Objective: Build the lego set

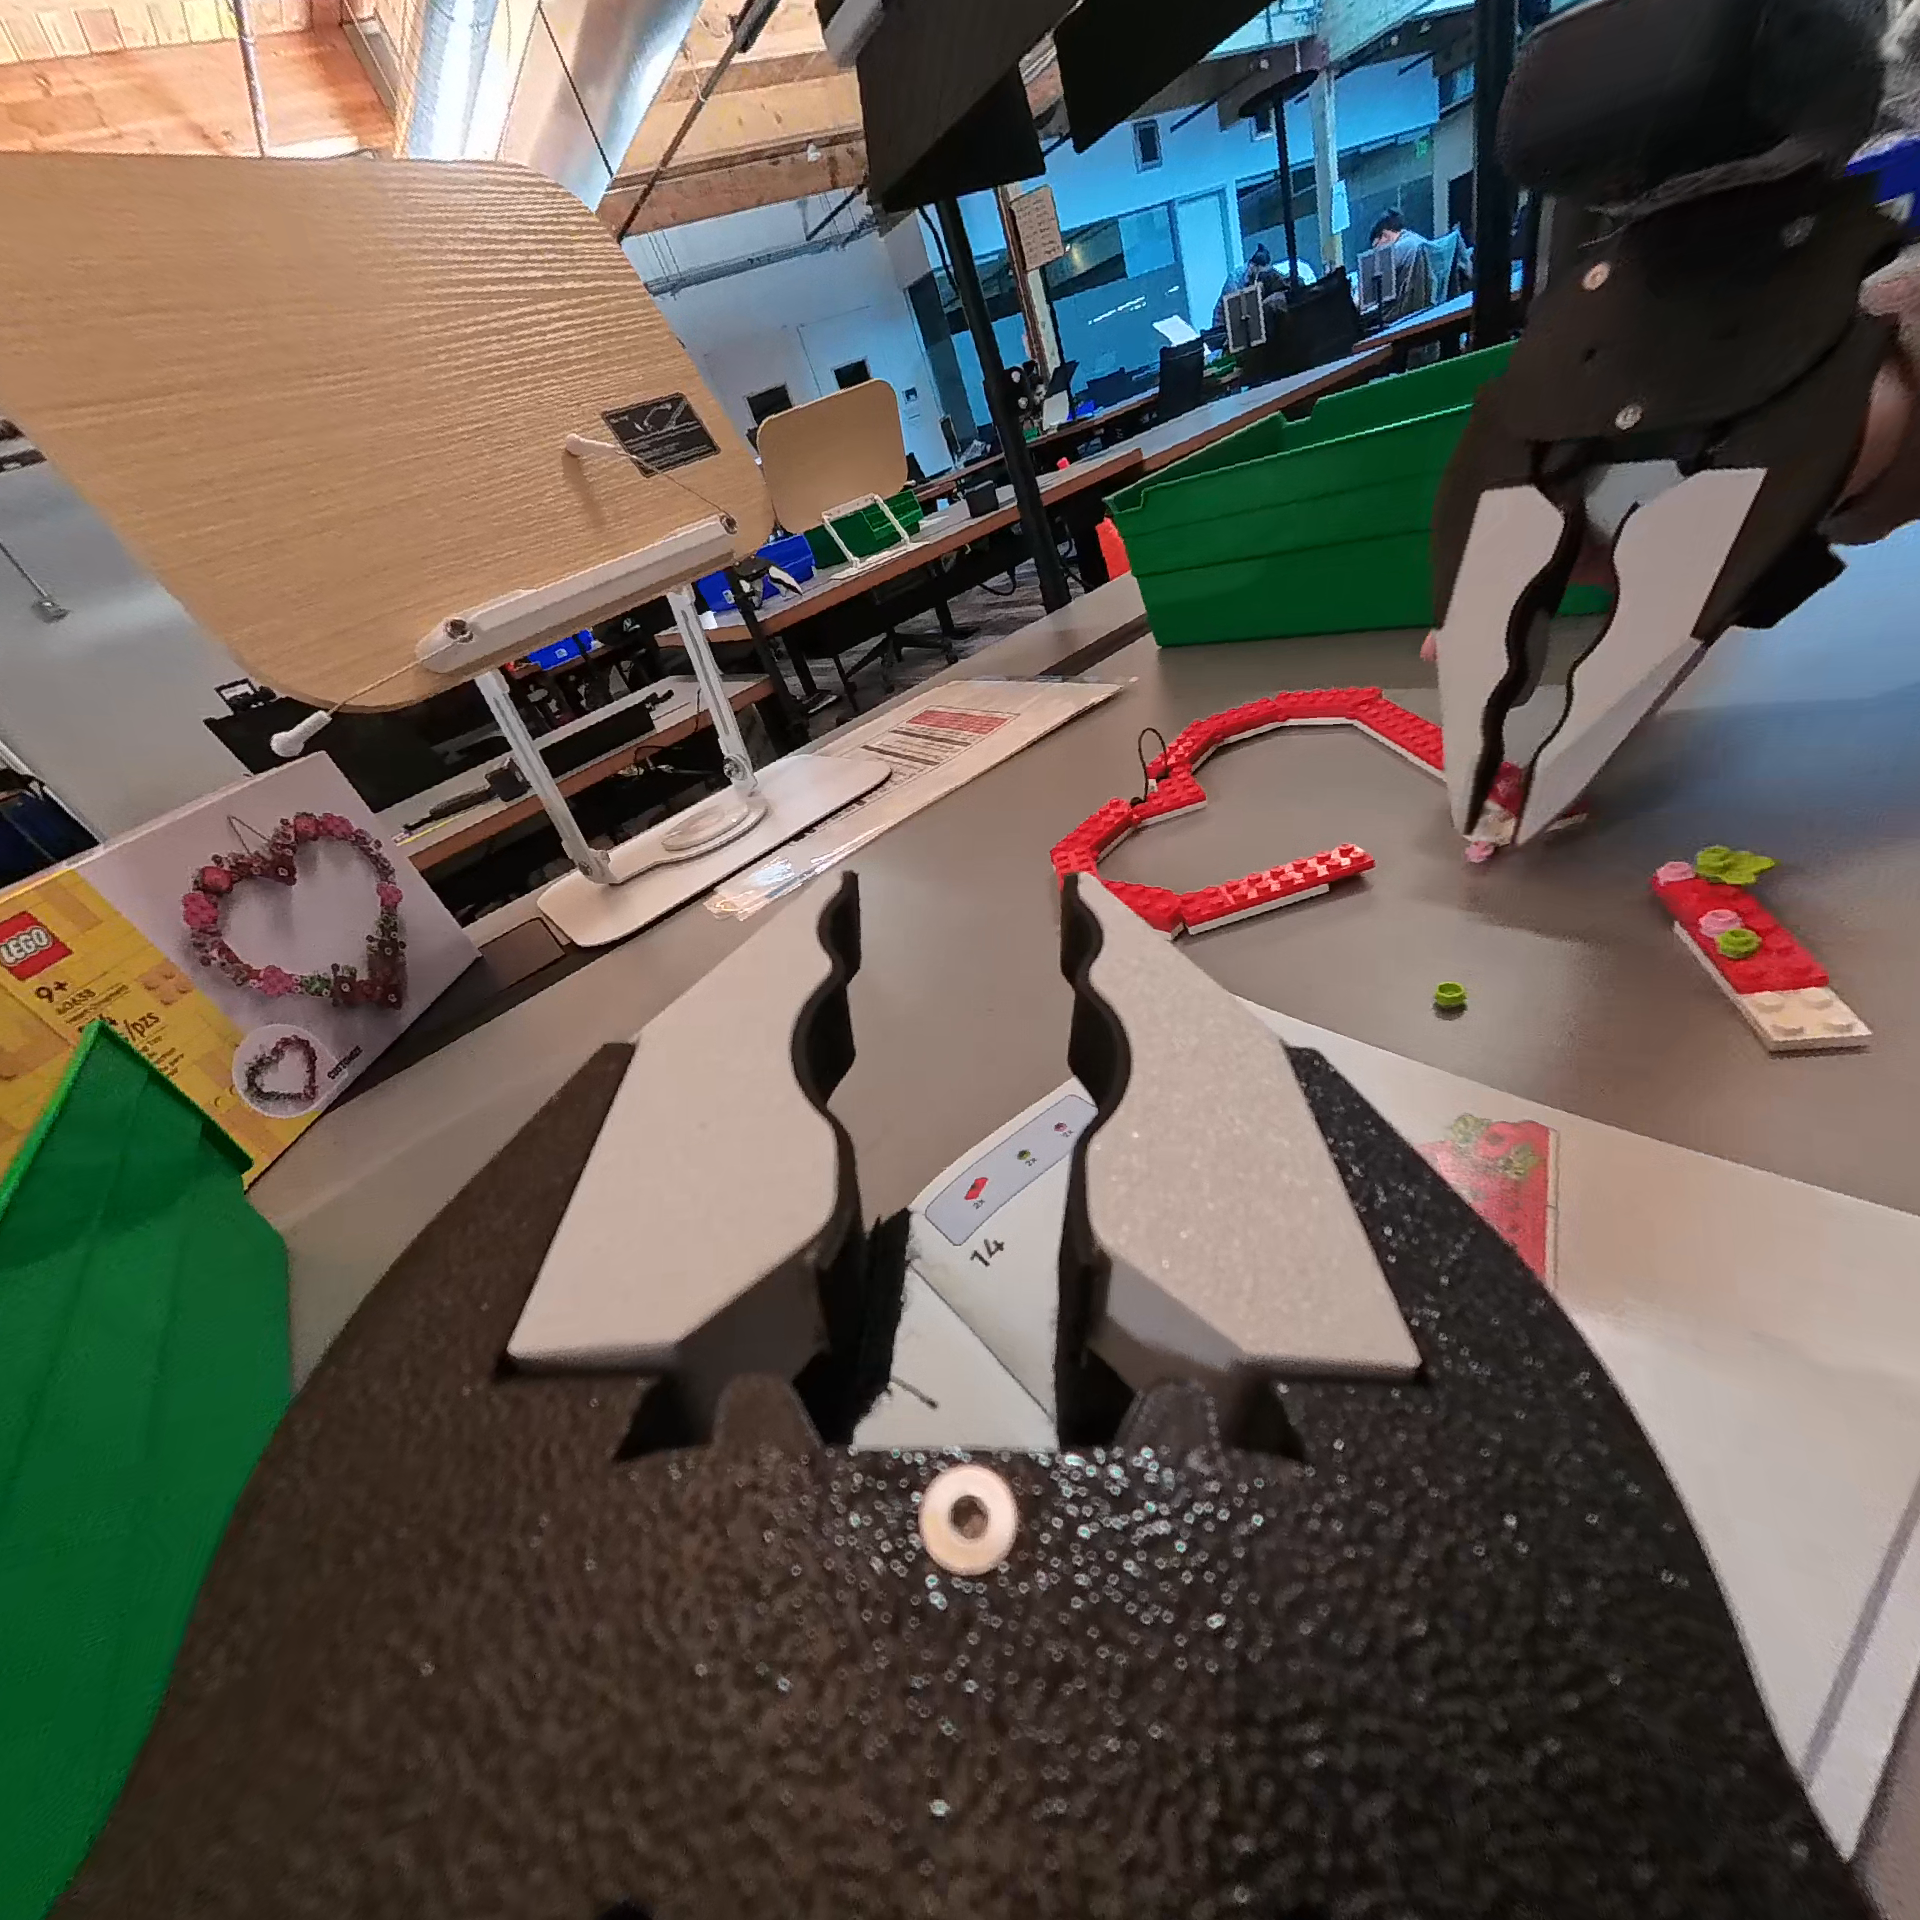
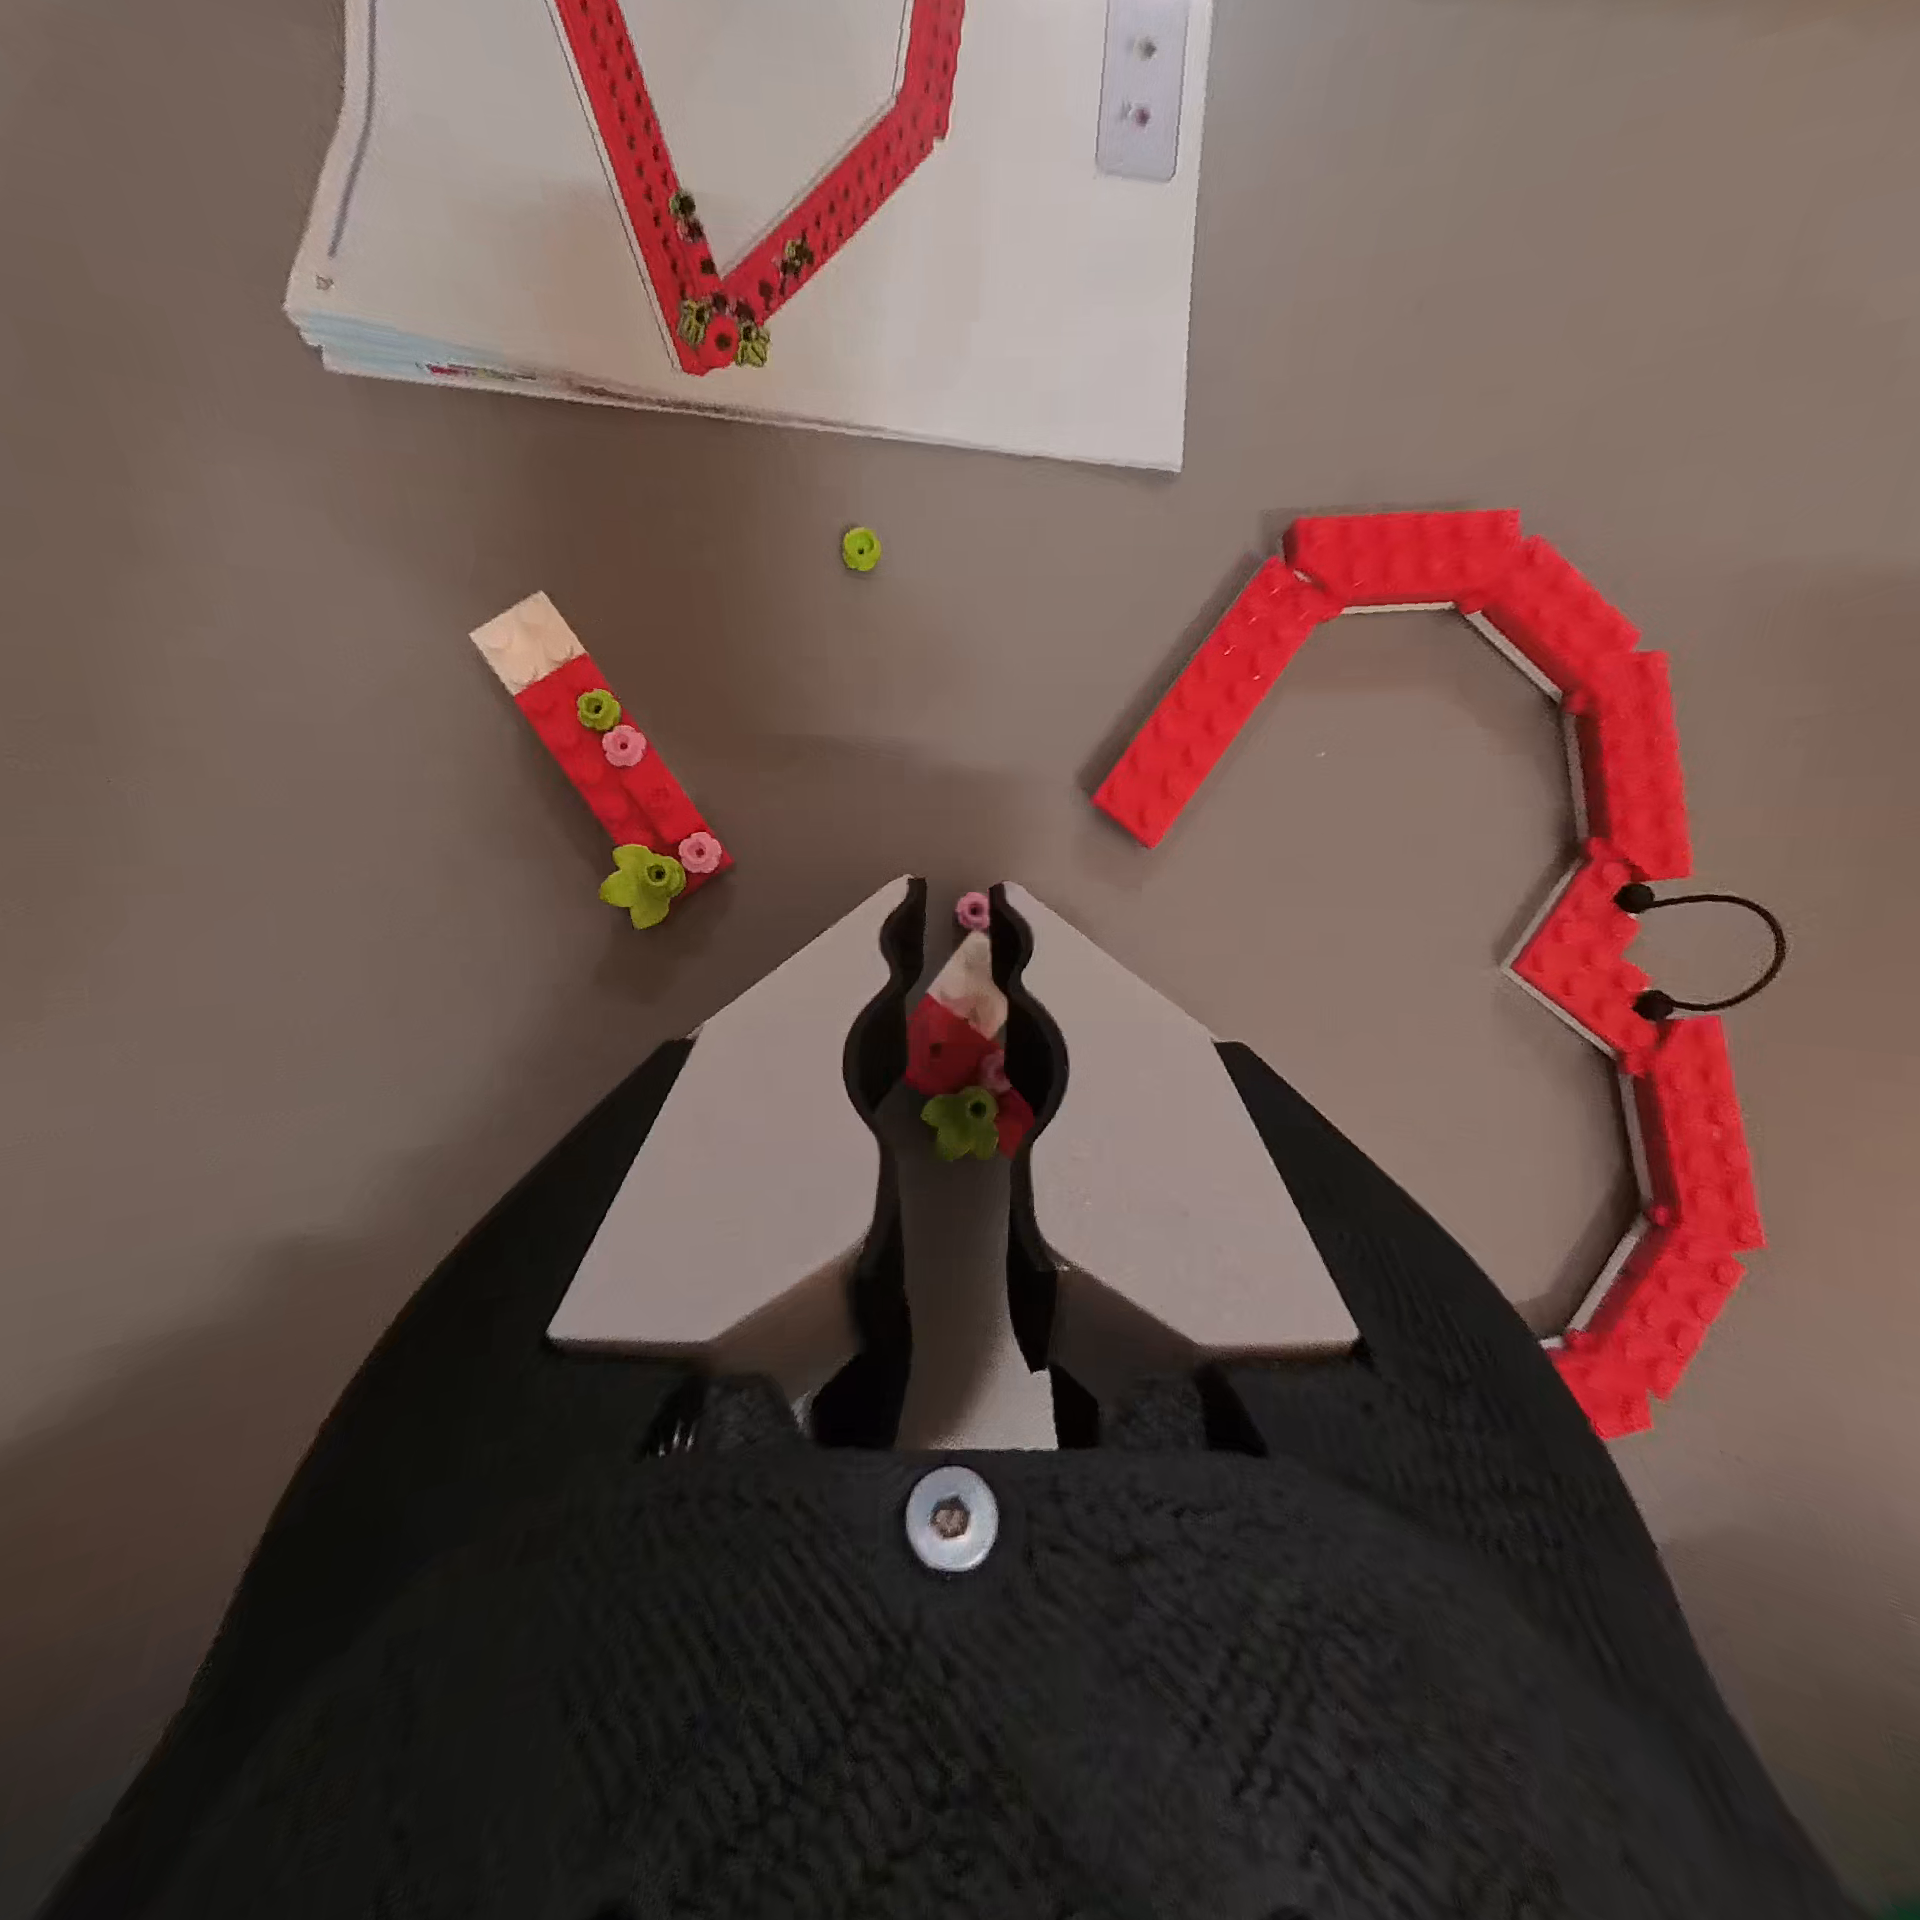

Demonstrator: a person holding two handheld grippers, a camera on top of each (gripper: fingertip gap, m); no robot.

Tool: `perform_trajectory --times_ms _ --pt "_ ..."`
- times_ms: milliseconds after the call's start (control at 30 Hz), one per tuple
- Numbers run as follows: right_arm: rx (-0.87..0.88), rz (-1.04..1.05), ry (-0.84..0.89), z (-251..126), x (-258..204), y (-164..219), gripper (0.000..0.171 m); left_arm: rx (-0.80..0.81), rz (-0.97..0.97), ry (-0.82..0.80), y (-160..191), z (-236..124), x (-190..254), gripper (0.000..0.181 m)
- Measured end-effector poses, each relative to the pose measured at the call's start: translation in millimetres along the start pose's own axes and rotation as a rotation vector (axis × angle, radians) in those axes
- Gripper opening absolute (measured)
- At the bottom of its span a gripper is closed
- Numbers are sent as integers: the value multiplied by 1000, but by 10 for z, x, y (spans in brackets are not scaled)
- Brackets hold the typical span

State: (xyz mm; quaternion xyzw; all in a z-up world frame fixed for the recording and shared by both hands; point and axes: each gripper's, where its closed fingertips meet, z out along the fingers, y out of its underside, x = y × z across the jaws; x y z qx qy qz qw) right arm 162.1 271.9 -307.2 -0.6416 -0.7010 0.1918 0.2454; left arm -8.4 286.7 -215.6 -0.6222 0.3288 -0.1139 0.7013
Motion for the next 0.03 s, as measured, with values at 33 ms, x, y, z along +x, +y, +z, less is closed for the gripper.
perform_trajectory --times_ms 33 --pt "4 4 5 2 20 -3 10 2 -2 -1 -5 -2 -3 36"
